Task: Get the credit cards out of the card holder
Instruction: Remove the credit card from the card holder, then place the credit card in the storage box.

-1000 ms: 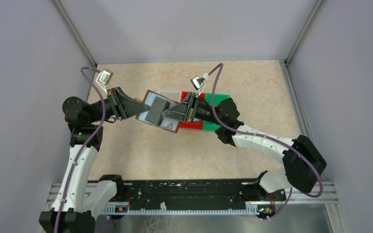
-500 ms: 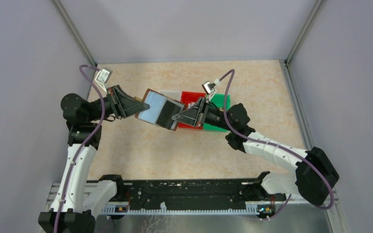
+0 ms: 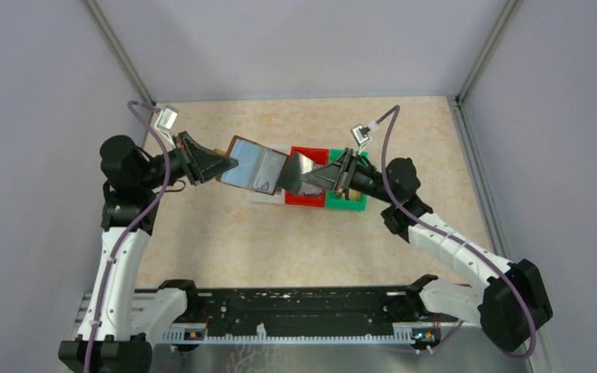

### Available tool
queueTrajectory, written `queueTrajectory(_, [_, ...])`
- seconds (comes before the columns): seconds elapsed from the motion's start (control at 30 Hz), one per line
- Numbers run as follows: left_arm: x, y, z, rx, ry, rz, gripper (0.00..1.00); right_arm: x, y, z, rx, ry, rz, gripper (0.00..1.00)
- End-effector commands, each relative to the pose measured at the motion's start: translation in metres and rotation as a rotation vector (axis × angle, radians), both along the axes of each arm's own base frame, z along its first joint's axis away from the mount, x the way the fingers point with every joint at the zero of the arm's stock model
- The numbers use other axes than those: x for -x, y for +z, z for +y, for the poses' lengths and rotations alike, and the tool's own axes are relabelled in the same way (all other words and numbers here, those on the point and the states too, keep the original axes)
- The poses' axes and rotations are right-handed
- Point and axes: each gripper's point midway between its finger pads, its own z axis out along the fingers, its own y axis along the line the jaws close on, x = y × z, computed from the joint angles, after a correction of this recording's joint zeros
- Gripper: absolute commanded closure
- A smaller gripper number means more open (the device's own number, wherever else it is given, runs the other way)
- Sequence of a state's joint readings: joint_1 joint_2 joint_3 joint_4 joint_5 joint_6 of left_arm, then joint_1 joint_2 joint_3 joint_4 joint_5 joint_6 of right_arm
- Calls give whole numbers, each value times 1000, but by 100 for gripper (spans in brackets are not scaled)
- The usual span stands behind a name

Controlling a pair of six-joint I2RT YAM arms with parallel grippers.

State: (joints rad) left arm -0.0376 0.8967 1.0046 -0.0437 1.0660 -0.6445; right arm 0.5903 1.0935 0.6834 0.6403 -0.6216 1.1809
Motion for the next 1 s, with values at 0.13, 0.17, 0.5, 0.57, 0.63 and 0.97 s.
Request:
queueTrajectory(0.13, [-11,-10,12,-140,95,-99,100,-30,0,-20,149,-68,-29,100])
queueTrajectory(0.17, [-8,-9,12,-146,85,-106,100,-35,-3,-20,178,-78,-29,100])
queueTrajectory(0.5, [19,19,10,-164,38,-202,100,-114,-63,4,426,-114,16,100])
queueTrajectory(0.57, [26,28,9,-148,27,-214,100,-132,-76,14,455,-106,35,100])
queueTrajectory(0.63, [33,33,7,-134,6,-214,100,-149,-90,25,486,-95,54,100])
queueTrajectory(0.97, [48,36,4,-118,-29,-215,100,-193,-160,82,683,-76,134,100])
